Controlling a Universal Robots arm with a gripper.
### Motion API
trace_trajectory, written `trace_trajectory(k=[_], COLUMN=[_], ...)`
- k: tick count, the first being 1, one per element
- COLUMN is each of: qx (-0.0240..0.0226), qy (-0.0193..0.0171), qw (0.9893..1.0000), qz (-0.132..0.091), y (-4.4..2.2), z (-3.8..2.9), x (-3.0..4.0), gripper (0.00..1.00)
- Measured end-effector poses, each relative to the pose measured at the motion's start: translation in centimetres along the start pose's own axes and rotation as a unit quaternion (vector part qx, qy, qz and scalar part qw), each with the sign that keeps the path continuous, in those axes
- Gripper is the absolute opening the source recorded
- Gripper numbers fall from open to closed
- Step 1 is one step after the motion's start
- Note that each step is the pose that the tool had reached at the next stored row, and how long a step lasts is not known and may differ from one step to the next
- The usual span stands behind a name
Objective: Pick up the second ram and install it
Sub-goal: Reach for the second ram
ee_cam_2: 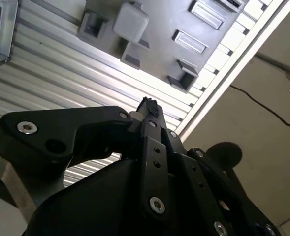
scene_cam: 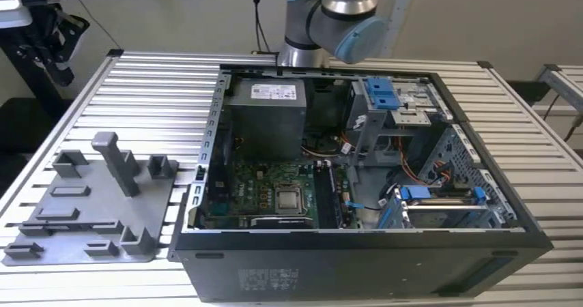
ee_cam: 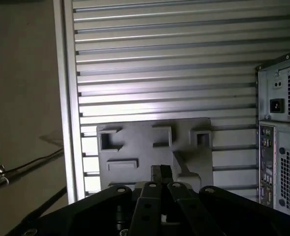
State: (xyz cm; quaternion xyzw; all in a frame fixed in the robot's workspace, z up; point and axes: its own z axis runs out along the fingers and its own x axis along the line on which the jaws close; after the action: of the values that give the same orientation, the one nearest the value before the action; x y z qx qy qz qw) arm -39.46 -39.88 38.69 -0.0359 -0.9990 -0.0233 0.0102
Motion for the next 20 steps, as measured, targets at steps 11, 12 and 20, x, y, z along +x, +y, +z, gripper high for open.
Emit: trace_trajectory(k=[11,12,20], qx=[0.0,0.0,0.0003], qy=[0.0,0.0,0.0006], qw=[1.0,1.0,0.9999], qz=[0.0,-0.001,-0.016], y=[-0.35,-0.53,-2.02], z=[0.04,0.05,0.1], x=[1.05,1.03,0.92], gripper=[0.11,0.11,0.11])
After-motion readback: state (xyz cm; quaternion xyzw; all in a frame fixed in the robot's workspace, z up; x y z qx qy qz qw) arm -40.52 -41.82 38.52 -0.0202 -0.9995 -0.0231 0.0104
